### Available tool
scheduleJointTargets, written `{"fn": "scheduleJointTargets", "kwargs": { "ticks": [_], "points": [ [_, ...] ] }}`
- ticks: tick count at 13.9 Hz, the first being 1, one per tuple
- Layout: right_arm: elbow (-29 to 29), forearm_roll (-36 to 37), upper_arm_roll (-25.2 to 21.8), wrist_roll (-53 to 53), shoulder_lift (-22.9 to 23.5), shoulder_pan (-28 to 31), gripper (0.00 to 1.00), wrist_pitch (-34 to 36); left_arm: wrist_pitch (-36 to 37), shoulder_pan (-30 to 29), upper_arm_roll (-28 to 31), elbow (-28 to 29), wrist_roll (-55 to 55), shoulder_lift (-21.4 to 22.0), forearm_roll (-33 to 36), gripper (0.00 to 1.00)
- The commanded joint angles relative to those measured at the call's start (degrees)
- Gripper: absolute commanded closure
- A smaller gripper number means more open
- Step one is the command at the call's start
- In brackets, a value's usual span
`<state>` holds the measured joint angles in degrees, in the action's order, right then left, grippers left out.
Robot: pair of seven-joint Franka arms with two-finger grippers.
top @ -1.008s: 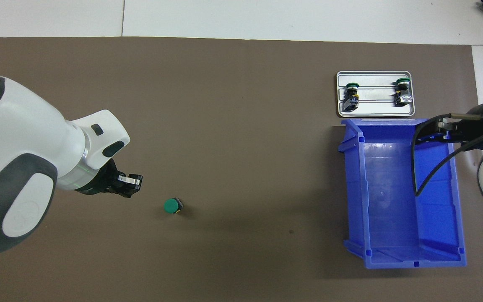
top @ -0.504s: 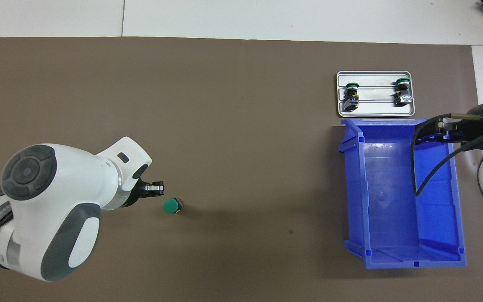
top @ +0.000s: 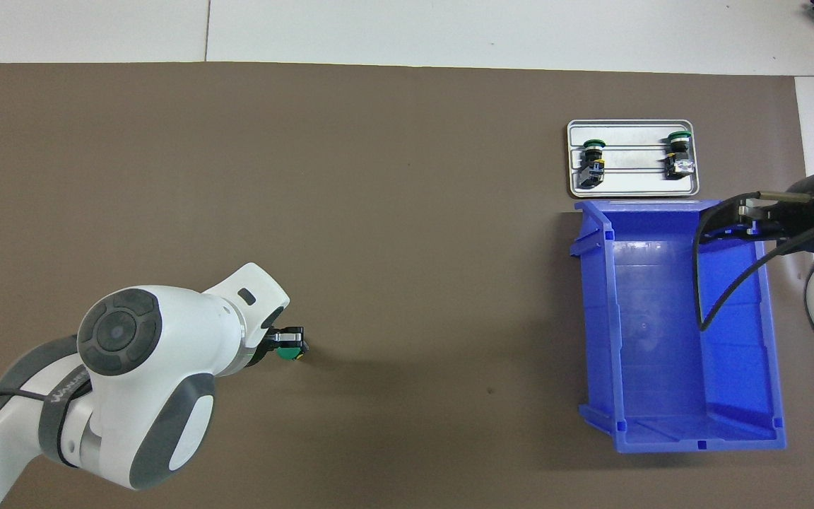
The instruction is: Place and press button with both arms
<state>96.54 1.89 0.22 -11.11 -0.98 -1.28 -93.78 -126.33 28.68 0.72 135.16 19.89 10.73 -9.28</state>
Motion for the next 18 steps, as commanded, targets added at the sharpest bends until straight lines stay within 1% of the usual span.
{"fn": "scheduleJointTargets", "kwargs": {
  "ticks": [1,5,7,11,12,15,18],
  "points": [
    [1.28,-0.39,0.22,-0.76,-1.22,0.14,0.0,-0.61,-3.48,1.21,0.69,2.83,1.29,0.96,1.19,1.0],
    [1.28,-0.39,0.22,-0.76,-1.22,0.14,0.0,-0.61,-6.46,1.47,0.69,3.44,1.29,-1.15,1.19,1.0],
    [1.28,-0.39,0.22,-0.76,-1.13,0.14,0.0,-0.61,-8.05,1.47,0.69,4.49,1.21,-1.24,1.19,1.0],
    [1.28,-0.39,0.22,-0.76,-1.13,0.14,0.0,-0.61,-8.23,1.47,0.69,5.81,0.77,-1.15,1.19,1.0],
    [1.28,-0.39,0.22,-0.76,-1.13,0.14,0.0,-0.61,-8.92,1.47,0.69,6.69,0.68,-1.07,1.19,1.0],
    [1.28,-0.39,0.22,-0.76,-1.13,0.14,0.0,-0.61,-14.63,2.35,0.69,10.38,0.59,-1.07,1.19,1.0],
    [1.28,-0.39,0.22,-0.76,-1.22,0.14,0.0,-0.61,-15.08,2.35,0.77,10.65,0.5,-1.24,1.19,1.0]
  ]
}}
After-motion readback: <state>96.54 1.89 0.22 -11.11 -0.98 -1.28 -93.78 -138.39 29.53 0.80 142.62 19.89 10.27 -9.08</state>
